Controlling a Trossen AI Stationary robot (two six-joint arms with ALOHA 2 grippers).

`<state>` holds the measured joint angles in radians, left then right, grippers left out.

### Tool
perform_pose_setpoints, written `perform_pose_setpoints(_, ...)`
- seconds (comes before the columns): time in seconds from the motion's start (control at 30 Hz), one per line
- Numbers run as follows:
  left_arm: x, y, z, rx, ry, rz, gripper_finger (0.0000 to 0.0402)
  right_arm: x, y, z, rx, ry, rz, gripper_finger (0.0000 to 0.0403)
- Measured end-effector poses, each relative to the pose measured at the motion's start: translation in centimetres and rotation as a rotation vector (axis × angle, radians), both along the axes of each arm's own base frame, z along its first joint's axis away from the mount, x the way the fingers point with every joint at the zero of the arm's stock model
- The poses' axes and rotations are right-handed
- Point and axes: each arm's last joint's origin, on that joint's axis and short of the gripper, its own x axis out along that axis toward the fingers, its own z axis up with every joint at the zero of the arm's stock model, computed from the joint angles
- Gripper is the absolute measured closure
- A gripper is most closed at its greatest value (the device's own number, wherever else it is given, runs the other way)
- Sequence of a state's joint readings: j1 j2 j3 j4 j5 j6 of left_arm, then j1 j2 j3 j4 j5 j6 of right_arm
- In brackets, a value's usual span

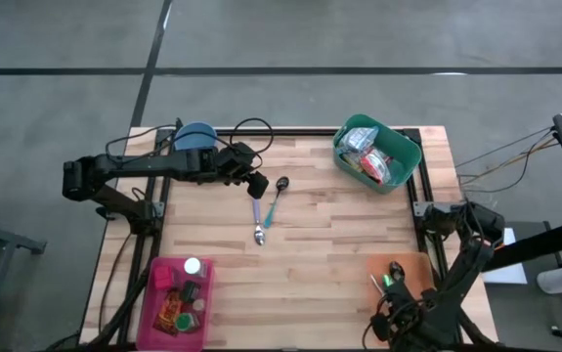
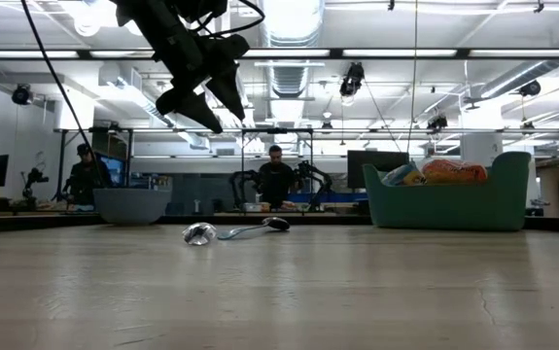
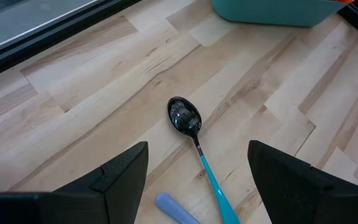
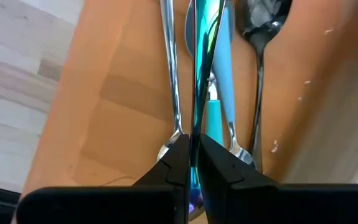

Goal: Pick & Place Food Item
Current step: Put the green spoon into the orange bin

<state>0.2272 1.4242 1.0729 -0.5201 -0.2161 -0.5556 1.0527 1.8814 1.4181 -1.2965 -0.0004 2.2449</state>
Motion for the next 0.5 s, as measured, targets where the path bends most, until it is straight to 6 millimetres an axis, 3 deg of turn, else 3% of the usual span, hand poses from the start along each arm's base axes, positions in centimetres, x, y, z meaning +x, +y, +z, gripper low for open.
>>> perform_pose_setpoints(0.5,0.0,0.0,0.0,0.000,0.000,0.000,0.0122,-1.0,-1.2,-4.4,0.064,0.007,-0.005,0.0388)
